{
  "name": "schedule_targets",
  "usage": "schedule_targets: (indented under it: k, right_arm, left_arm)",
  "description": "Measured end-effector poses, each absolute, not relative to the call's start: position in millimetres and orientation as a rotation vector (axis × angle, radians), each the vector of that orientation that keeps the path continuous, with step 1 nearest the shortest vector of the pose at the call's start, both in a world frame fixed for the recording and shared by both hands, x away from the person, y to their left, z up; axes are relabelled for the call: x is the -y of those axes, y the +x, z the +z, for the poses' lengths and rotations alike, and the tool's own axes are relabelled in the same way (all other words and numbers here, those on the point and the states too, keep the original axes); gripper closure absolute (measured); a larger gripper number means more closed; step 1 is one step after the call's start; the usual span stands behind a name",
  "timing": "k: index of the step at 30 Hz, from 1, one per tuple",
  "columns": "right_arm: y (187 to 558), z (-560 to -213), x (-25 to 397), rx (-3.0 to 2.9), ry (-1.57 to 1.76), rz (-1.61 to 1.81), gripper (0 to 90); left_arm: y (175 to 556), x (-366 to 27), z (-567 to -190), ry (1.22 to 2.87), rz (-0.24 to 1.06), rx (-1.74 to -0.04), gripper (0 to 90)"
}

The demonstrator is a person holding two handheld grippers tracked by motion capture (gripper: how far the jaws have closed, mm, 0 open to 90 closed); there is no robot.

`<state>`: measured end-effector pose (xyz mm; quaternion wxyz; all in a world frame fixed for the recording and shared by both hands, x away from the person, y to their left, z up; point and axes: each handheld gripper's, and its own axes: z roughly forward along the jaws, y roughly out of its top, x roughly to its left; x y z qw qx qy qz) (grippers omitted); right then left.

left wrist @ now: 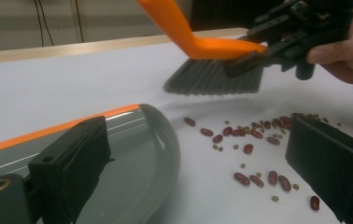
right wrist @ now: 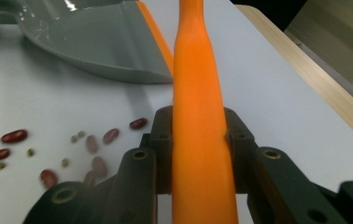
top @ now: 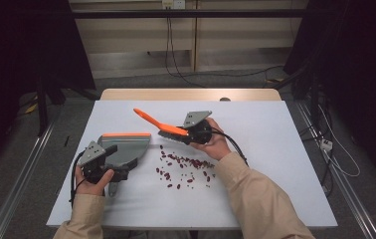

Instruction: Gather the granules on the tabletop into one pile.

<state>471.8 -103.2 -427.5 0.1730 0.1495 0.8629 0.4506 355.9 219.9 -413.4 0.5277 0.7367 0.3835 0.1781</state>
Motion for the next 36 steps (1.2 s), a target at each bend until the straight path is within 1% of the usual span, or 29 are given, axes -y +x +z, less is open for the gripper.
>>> schedule_targets:
  k: [4,7,21,30,36]
  right_arm:
    - [486,-435,92,-2.461,0.409,1.25,71.3]
    - [486,-442,86,-2.499,0.373,1.268,71.3]
    - [445,-439,89,-2.603,0.191,1.259,70.7]
    - [422,-437,99,-2.631,0.154,1.265,70.8]
    - [414,-434,106,-2.625,0.176,1.28,71.1]
  left_arm:
    - [357,-220,-415,1.766,0.421,-0.919,6.2]
    - [357,-221,-415,1.765,0.421,-0.92,6.2]
    - [355,-218,-418,1.788,0.409,-0.905,6.2]
    - [347,-218,-419,1.814,0.399,-0.881,6.1]
    - [345,-221,-418,1.811,0.406,-0.883,6.2]
